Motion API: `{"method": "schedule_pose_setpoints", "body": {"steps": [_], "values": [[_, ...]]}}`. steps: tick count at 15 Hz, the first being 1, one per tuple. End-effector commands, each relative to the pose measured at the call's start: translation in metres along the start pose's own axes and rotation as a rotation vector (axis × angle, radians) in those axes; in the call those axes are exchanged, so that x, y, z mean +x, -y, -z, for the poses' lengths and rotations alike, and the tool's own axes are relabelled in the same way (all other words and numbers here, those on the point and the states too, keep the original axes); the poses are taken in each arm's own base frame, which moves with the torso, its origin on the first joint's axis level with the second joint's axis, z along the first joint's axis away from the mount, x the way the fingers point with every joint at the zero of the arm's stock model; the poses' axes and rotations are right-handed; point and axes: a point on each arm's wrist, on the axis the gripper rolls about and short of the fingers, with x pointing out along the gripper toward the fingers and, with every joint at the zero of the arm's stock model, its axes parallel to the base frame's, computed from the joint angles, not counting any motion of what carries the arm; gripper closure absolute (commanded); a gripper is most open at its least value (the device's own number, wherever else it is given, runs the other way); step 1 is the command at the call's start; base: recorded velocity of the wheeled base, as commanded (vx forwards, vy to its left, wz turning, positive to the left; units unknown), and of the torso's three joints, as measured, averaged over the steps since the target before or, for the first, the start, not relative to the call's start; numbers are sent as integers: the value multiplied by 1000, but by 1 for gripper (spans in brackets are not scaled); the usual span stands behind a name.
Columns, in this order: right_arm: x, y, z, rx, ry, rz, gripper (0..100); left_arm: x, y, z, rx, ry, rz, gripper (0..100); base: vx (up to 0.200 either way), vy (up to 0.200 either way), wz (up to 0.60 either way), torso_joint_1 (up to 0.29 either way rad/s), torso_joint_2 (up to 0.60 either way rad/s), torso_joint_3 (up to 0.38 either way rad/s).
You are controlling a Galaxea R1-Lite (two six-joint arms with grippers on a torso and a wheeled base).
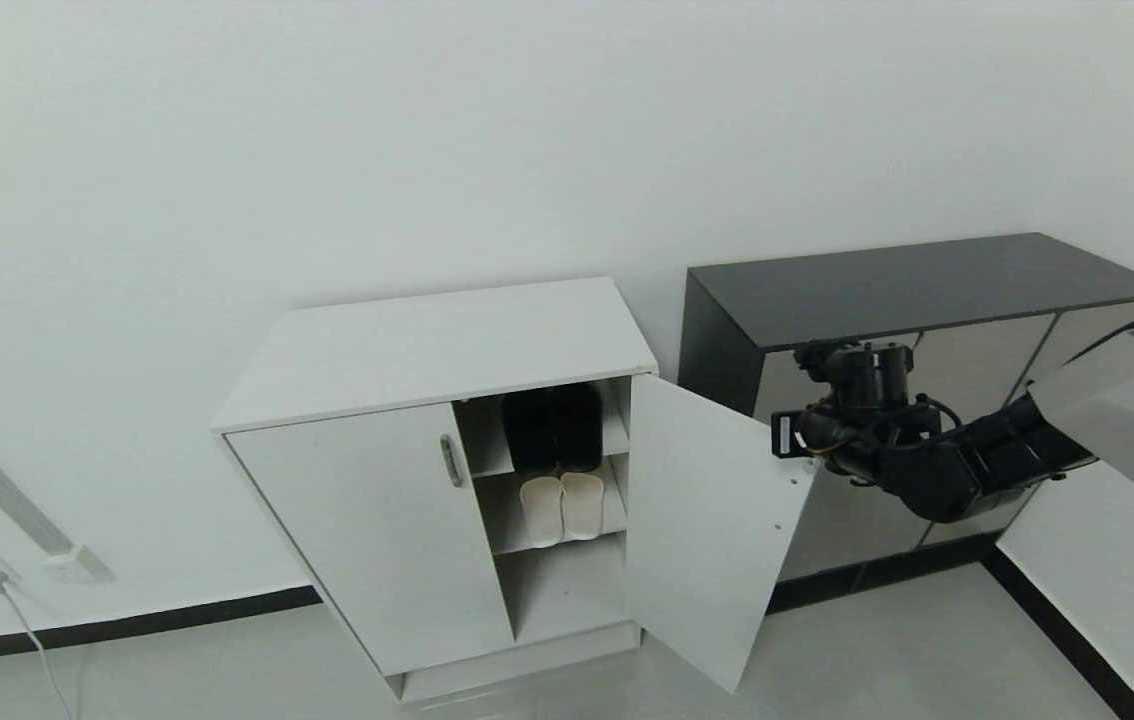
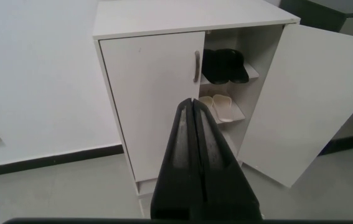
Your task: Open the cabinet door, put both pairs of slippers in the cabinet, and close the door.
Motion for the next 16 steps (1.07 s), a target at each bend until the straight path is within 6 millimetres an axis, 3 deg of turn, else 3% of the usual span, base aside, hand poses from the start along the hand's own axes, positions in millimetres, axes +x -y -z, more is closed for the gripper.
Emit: {"method": "schedule_pose_setpoints", "body": {"steps": [1,7,10,16], "values": [[-1,-1,1,-2,-3,0,100,0,0,0,0,-1,-1,100,0,0,0,0,0,0],[-4,-7,6,-10,-19,-13,100,0,0,0,-2,-1,-1,100,0,0,0,0,0,0],[-15,-18,6,-22,-23,-43,100,0,0,0,-2,-3,-1,100,0,0,0,0,0,0],[-61,-77,17,-47,-53,-200,100,0,0,0,-5,-1,-1,100,0,0,0,0,0,0]]}}
